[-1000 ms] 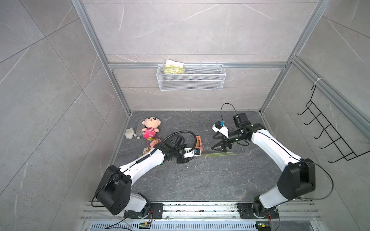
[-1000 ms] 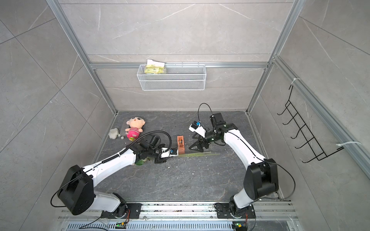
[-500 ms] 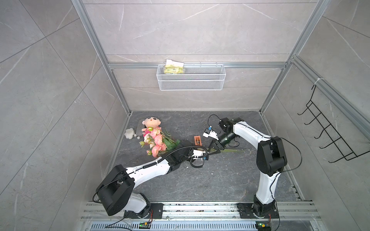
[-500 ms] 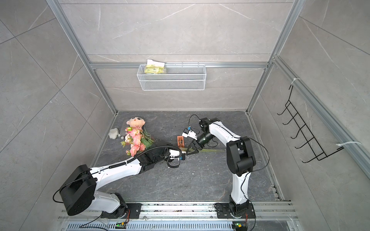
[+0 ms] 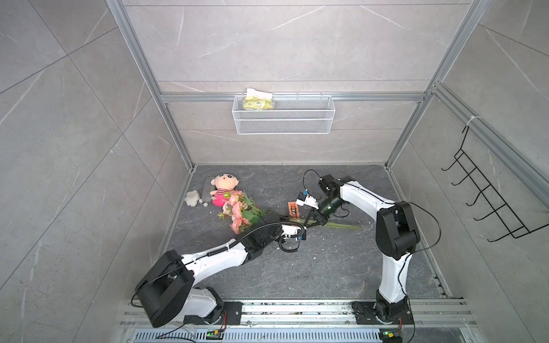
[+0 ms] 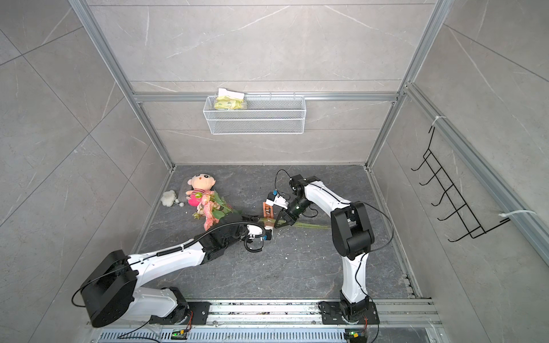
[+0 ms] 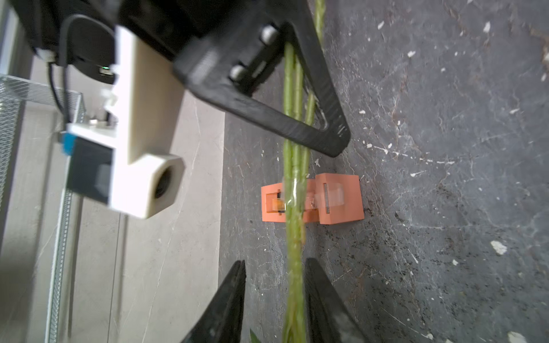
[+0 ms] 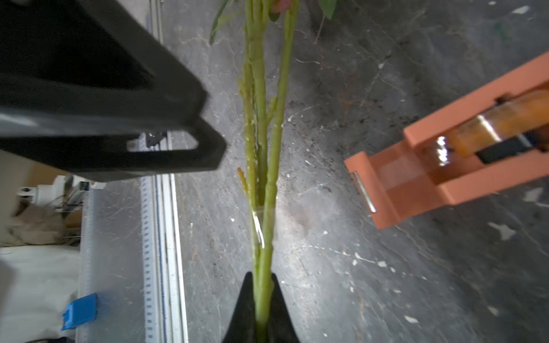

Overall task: Wrap bouquets with tape
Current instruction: Wrap the tape around the bouquet.

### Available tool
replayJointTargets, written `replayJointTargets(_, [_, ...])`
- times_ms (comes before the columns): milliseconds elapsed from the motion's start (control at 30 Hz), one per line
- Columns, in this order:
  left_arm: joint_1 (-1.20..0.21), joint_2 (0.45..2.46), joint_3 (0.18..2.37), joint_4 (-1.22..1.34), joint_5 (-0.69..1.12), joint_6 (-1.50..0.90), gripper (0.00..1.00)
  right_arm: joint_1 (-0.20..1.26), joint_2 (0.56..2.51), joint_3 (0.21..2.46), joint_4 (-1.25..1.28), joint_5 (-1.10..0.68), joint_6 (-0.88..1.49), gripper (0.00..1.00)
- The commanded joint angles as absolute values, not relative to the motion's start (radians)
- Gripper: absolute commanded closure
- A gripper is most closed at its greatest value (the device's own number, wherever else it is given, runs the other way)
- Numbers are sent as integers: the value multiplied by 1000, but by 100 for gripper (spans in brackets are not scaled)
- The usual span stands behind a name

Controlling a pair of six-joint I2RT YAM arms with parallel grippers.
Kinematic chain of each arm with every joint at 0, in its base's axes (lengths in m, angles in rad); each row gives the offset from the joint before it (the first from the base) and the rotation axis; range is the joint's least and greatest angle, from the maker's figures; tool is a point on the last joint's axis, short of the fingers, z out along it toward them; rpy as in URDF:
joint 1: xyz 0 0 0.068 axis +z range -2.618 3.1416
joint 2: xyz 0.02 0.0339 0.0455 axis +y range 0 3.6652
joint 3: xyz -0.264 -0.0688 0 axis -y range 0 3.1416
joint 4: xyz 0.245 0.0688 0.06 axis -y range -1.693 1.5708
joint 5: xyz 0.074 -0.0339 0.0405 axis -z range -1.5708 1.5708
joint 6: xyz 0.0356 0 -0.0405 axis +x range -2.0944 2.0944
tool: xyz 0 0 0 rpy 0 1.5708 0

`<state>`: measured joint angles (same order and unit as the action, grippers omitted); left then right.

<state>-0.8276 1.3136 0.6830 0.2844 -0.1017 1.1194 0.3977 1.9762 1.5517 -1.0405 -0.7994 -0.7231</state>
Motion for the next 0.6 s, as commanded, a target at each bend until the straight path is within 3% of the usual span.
replayJointTargets(0, [-816,1224,685,295,-15,1037,60,427,1861,1493,-868,-760,-718,100])
replayJointTargets(133, [-751,1137,716,123,168,936,53,451,1742,1342,-647,-689,-739,100])
replayJointTargets(267, [-526,1091,758,-27,600,789,52,483,1616,1155,-357,-541,-773,100])
replayJointTargets(333, [-449,1096,778,-74,728,740,49,515,1559,1065,-244,-481,-824,100])
replayJointTargets(567, [-443,1285,995,-457,867,899,49,633,1446,849,98,-236,-949,100])
